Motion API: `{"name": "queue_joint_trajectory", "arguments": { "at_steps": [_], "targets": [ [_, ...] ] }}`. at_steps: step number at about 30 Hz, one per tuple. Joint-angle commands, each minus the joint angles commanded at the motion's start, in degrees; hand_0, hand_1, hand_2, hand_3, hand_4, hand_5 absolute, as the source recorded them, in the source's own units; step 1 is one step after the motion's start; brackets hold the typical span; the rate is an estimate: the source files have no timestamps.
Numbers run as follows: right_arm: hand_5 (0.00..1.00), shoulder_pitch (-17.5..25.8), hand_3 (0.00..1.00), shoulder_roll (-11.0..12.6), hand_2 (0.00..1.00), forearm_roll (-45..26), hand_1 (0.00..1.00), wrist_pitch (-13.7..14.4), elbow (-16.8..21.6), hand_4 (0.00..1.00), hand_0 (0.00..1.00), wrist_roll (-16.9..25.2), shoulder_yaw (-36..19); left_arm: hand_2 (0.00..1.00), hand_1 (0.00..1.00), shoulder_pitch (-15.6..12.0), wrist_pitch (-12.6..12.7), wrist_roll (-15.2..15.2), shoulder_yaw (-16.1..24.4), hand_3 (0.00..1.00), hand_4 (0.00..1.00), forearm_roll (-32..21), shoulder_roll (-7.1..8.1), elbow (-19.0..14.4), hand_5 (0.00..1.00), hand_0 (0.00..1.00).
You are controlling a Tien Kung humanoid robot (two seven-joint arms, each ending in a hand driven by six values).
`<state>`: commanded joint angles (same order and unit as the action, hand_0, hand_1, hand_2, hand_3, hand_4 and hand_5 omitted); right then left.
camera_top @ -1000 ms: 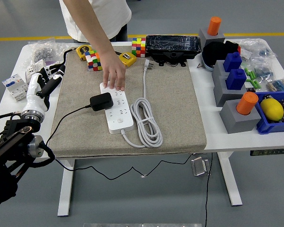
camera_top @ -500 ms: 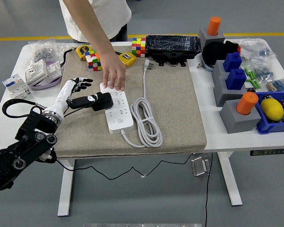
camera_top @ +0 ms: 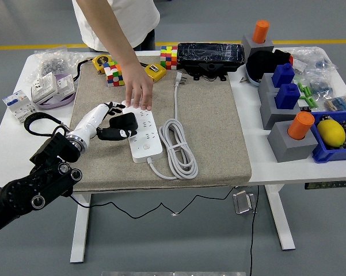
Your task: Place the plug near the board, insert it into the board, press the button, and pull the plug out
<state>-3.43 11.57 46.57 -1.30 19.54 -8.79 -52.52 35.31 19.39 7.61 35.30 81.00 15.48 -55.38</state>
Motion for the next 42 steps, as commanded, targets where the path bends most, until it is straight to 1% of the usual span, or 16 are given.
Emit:
{"name": "queue_joint_trajectory", "arguments": {
  "at_steps": [1, 2, 7, 8, 13, 14, 18, 19, 21, 24, 27, 29, 32, 37, 38, 42],
  "targets": [
    [0.440, 0.0, 0.563, 0.0, 0.684, 0.0, 0.672, 0.0, 0.0, 0.914, 0.609, 0.0, 0.0, 0.612, 0.671, 0.2, 0.1, -0.1, -0.3, 0.629, 0.925, -0.3, -0.13, 0.3, 0.242, 0.737],
    [0.441, 0.0, 0.563, 0.0, 0.685, 0.0, 0.672, 0.0, 0.0, 0.914, 0.609, 0.0, 0.0, 0.550, 0.571, 0.4, 0.2, -0.2, -0.7, 0.543, 0.743, -0.6, -0.31, 0.6, 0.148, 0.642],
    [0.441, -0.1, 0.563, 0.1, 0.685, -0.1, 0.672, 0.0, 0.1, 0.914, 0.609, 0.0, 0.2, 0.550, 0.571, 1.3, -0.1, -0.2, -1.3, 0.543, 0.743, -2.2, -0.84, 1.6, 0.148, 0.642],
    [0.441, -0.1, 0.562, 0.1, 0.684, -0.1, 0.672, 0.0, 0.1, 0.913, 0.609, 0.0, 0.2, 0.484, 0.444, 1.5, -0.1, -0.2, -1.5, 0.512, 0.614, -2.4, -0.92, 1.8, 0.172, 0.478],
    [0.441, -0.2, 0.562, 0.2, 0.684, -0.1, 0.672, 0.0, 0.0, 0.913, 0.609, 0.0, 0.4, 0.484, 0.444, 2.1, 0.8, -0.8, -2.3, 0.512, 0.614, -1.8, -1.05, 2.7, 0.172, 0.478],
    [0.441, -0.2, 0.563, 0.2, 0.684, -0.1, 0.673, 0.0, 0.0, 0.914, 0.608, 0.0, 0.4, 0.443, 0.399, 2.1, 1.0, -0.9, -2.3, 0.478, 0.556, -1.5, -1.03, 2.8, 0.100, 0.424],
    [0.441, -0.2, 0.563, 0.3, 0.684, -0.1, 0.673, 0.0, 0.0, 0.914, 0.608, 0.0, 0.5, 0.443, 0.399, 2.0, 1.7, -2.0, -2.6, 0.478, 0.556, -1.2, -0.82, 2.8, 0.100, 0.424],
    [0.441, -0.2, 0.563, 0.3, 0.684, -0.2, 0.672, 0.0, 0.1, 0.913, 0.609, 0.0, 0.6, 0.425, 0.381, 1.9, 2.0, -2.9, -2.6, 0.431, 0.539, -1.5, -0.69, 2.7, 0.054, 0.415],
    [0.441, -0.2, 0.563, 0.3, 0.684, -0.2, 0.672, 0.0, 0.1, 0.913, 0.609, 0.0, 0.6, 0.425, 0.381, 1.7, 2.3, -3.7, -2.5, 0.431, 0.539, -1.9, -0.62, 2.7, 0.054, 0.415],
    [0.441, -0.2, 0.563, 0.3, 0.684, -0.2, 0.672, 0.0, 0.1, 0.913, 0.609, 0.0, 0.7, 0.425, 0.381, 1.4, 3.7, -6.5, -2.4, 0.431, 0.539, -3.5, -0.45, 2.8, 0.054, 0.415],
    [0.441, -0.2, 0.563, 0.4, 0.684, -0.2, 0.673, 0.0, 0.1, 0.914, 0.608, 0.0, 0.8, 0.420, 0.374, 0.6, 5.2, -10.3, -1.4, 0.423, 0.541, -7.3, -0.21, 2.7, 0.057, 0.410],
    [0.441, -0.3, 0.563, 0.4, 0.684, -0.2, 0.673, 0.0, 0.2, 0.914, 0.608, 0.0, 0.9, 0.420, 0.374, -0.2, 6.3, -12.5, 0.2, 0.423, 0.541, -8.9, 0.06, 2.7, 0.057, 0.410],
    [0.441, -0.2, 0.564, 0.4, 0.684, -0.2, 0.673, 0.0, 0.2, 0.914, 0.609, 0.0, 0.8, 0.420, 0.371, -1.2, 6.7, -12.8, 2.1, 0.422, 0.552, -8.3, 0.55, 3.1, 0.059, 0.411],
    [0.441, -0.1, 0.564, 0.5, 0.684, -0.2, 0.673, 0.0, 0.1, 0.914, 0.609, 0.0, 0.8, 0.420, 0.371, -2.0, 6.2, -12.2, 2.6, 0.422, 0.552, -7.5, 1.63, 5.9, 0.059, 0.411],
    [0.439, -0.1, 0.562, 0.5, 0.684, -0.1, 0.673, 0.0, 0.1, 0.913, 0.609, 0.0, 0.8, 0.498, 0.455, -2.1, 6.1, -12.2, 2.5, 0.517, 0.568, -7.6, 1.80, 6.4, 0.076, 0.485],
    [0.439, -0.1, 0.562, 0.5, 0.684, -0.1, 0.673, 0.0, 0.1, 0.913, 0.609, 0.0, 0.7, 0.498, 0.455, -2.6, 5.4, -11.9, 2.0, 0.517, 0.568, -7.7, 2.12, 7.5, 0.076, 0.485]
  ]
}}
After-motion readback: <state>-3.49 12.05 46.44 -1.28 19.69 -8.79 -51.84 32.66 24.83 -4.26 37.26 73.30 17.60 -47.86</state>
